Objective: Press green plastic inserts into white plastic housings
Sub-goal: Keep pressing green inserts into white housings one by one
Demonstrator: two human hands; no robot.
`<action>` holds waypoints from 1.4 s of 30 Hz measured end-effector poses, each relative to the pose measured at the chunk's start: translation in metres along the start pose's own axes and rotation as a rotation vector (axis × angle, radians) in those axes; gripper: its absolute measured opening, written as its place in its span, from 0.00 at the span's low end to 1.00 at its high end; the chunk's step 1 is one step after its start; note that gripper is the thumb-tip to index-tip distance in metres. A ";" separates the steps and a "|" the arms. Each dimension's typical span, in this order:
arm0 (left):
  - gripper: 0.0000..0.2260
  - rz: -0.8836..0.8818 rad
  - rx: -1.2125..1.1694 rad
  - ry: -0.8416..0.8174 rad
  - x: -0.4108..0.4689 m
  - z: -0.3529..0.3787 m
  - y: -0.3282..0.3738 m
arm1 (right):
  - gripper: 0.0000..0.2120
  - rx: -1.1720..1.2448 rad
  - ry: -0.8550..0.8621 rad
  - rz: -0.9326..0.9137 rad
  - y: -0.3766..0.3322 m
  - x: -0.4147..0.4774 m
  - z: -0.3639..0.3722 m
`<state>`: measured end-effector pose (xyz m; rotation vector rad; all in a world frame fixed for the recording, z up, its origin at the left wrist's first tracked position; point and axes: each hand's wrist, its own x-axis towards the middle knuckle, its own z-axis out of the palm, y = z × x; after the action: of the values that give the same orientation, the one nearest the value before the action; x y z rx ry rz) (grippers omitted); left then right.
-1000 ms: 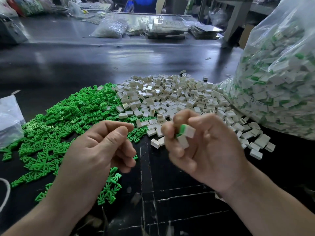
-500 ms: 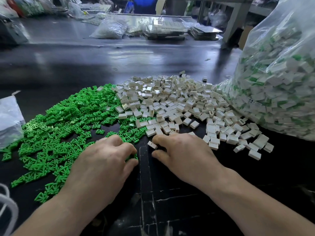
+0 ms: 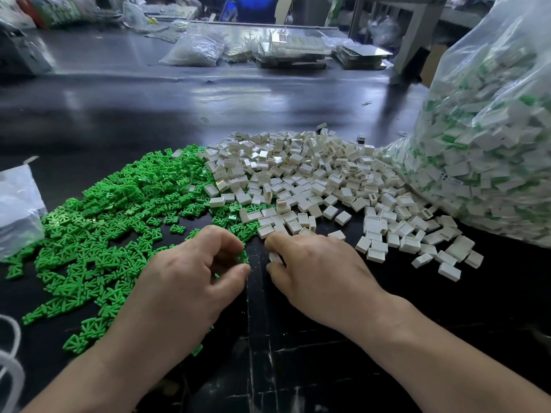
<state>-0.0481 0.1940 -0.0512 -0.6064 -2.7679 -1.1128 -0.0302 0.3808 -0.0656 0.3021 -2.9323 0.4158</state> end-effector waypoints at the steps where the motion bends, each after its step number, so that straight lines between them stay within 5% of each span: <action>1: 0.06 -0.008 -0.034 0.007 0.000 0.000 0.000 | 0.10 0.020 -0.009 0.010 0.001 -0.001 0.000; 6: 0.07 -0.006 -0.129 0.041 -0.001 0.000 -0.001 | 0.02 0.449 0.016 0.175 0.007 -0.006 -0.010; 11: 0.11 -0.058 -0.367 -0.007 -0.001 -0.001 -0.003 | 0.08 1.197 -0.214 0.335 0.002 -0.009 -0.021; 15: 0.10 -0.061 -0.507 -0.008 -0.001 0.000 0.000 | 0.03 1.494 -0.272 0.404 0.000 -0.009 -0.023; 25: 0.13 -0.176 -0.855 -0.078 -0.001 0.005 0.000 | 0.07 1.715 -0.324 0.394 0.002 -0.012 -0.023; 38: 0.07 -0.087 -0.679 -0.039 -0.004 0.002 0.008 | 0.05 1.667 -0.321 0.321 0.001 -0.012 -0.018; 42: 0.08 -0.054 -0.652 -0.025 -0.005 0.001 0.008 | 0.06 1.471 -0.252 0.278 -0.004 -0.013 -0.021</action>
<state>-0.0400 0.1987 -0.0478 -0.5948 -2.4125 -2.0460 -0.0139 0.3858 -0.0476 0.0711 -2.2135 2.6028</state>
